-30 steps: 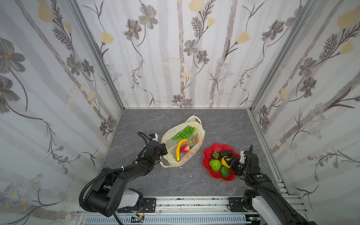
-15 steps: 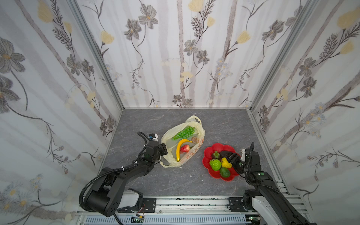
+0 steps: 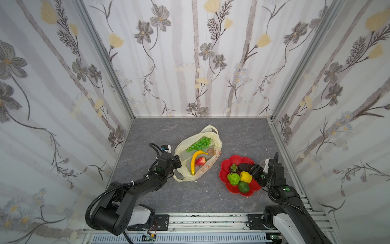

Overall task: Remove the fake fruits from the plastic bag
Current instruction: 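Lower the yellow lemon into the red plate beside the dark avocado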

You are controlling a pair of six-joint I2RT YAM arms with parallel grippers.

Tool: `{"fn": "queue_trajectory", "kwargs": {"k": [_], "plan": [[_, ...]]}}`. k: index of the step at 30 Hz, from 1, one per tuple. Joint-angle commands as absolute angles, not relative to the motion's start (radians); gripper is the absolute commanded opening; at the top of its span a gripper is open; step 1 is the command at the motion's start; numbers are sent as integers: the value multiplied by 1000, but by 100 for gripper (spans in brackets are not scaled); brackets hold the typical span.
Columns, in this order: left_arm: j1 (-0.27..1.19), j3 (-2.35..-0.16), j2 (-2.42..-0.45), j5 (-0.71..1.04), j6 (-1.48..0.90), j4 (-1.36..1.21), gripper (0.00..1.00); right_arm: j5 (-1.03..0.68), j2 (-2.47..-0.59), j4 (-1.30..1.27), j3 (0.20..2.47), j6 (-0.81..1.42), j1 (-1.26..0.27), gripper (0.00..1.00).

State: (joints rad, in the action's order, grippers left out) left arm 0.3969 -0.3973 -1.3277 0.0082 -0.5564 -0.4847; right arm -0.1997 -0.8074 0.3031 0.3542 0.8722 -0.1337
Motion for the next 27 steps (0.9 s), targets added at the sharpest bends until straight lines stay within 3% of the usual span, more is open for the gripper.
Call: {"fn": "queue_trajectory", "kwargs": {"k": [1,27], "plan": [[396,-404,-1330,7,-558,-524,0,-151,-806,327,377,867,-172,70],[397,-403,-1330,11,-556,-524,0,-83,-885,306,329,872,-218,72]]}}
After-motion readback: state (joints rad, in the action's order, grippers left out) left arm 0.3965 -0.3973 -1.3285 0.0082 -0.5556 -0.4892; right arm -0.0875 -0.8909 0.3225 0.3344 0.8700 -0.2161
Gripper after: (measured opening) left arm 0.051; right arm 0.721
